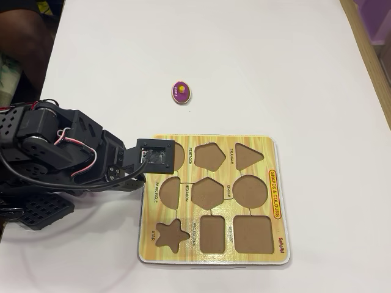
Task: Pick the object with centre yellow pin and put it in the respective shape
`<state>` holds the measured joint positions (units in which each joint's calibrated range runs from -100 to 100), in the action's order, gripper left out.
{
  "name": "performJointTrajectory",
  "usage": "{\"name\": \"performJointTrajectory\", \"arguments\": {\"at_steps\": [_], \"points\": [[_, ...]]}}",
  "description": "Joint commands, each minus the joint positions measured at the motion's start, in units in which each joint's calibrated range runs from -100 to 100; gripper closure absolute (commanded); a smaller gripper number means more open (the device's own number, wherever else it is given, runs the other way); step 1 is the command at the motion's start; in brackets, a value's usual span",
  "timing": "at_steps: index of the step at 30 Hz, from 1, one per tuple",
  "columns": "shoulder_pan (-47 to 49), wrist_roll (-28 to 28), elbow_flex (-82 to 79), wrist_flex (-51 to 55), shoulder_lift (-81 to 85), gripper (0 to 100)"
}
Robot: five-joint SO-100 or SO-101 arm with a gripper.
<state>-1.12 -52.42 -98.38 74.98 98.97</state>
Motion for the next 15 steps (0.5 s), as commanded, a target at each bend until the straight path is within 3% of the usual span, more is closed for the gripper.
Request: {"name": "performJointTrajectory", "arguments": {"at_steps": [1, 15], "points": [[-0.4, 0.1, -0.4, 0.4, -0.5, 99], [0.0, -0.1, -0.3, 0.1, -1.4, 99]]}}
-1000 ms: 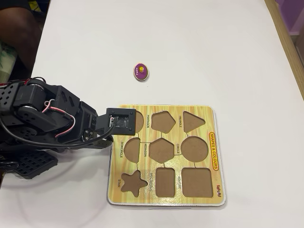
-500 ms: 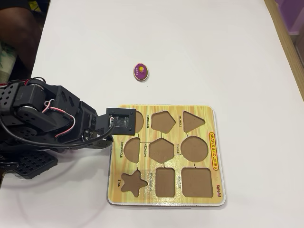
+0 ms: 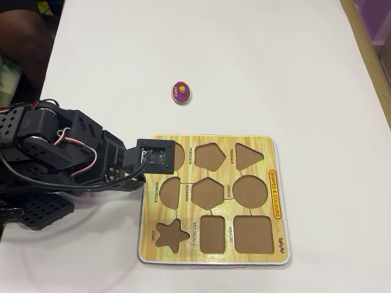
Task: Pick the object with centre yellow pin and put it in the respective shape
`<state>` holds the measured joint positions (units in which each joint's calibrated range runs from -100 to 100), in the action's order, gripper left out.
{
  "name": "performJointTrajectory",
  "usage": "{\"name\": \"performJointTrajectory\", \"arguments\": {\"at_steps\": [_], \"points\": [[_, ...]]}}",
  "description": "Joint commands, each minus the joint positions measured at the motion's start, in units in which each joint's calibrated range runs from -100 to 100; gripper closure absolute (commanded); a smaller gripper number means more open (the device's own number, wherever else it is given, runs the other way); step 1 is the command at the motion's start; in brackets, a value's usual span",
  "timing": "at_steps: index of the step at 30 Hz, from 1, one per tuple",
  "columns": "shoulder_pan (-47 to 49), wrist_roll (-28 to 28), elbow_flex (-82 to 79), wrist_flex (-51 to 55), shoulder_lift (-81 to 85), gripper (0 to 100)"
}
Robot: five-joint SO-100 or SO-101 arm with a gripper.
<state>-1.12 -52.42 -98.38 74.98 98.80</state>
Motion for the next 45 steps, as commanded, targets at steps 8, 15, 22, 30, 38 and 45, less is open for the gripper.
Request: {"name": "performJointTrajectory", "arguments": {"at_steps": [8, 15, 22, 30, 38, 45], "points": [[0.4, 0.1, 8.3, 0.3, -11.9, 99], [1.9, 0.2, 21.3, 0.4, -23.3, 99], [7.7, 0.2, 36.0, 0.4, -36.3, 99], [24.4, 0.0, 45.8, 0.4, -50.4, 99], [36.3, 0.1, 52.9, 0.4, -59.0, 99], [42.4, 0.2, 62.1, 0.5, -65.7, 99]]}}
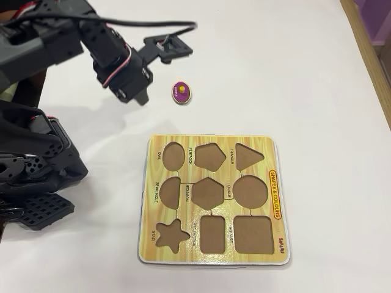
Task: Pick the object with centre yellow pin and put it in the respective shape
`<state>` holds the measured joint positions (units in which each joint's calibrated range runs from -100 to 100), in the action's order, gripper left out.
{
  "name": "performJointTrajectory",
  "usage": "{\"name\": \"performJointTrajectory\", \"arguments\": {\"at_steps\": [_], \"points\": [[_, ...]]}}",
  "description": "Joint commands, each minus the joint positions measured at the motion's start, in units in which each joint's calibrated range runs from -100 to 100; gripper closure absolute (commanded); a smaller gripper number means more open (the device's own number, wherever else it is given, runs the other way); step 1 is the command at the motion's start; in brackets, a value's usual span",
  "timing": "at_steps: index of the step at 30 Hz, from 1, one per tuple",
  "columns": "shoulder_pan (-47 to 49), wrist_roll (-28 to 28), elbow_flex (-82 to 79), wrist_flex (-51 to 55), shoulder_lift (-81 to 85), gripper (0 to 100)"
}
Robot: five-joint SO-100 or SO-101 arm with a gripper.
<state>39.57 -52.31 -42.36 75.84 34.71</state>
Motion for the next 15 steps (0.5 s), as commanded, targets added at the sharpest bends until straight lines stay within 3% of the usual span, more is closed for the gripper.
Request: {"name": "performJointTrajectory", "arguments": {"at_steps": [1, 10, 15], "points": [[2.3, 0.1, 7.5, -0.4, -2.7, 99], [4.8, 0.1, 22.2, 15.6, -12.1, 99], [5.4, 0.1, 23.1, 16.3, -16.1, 99]]}}
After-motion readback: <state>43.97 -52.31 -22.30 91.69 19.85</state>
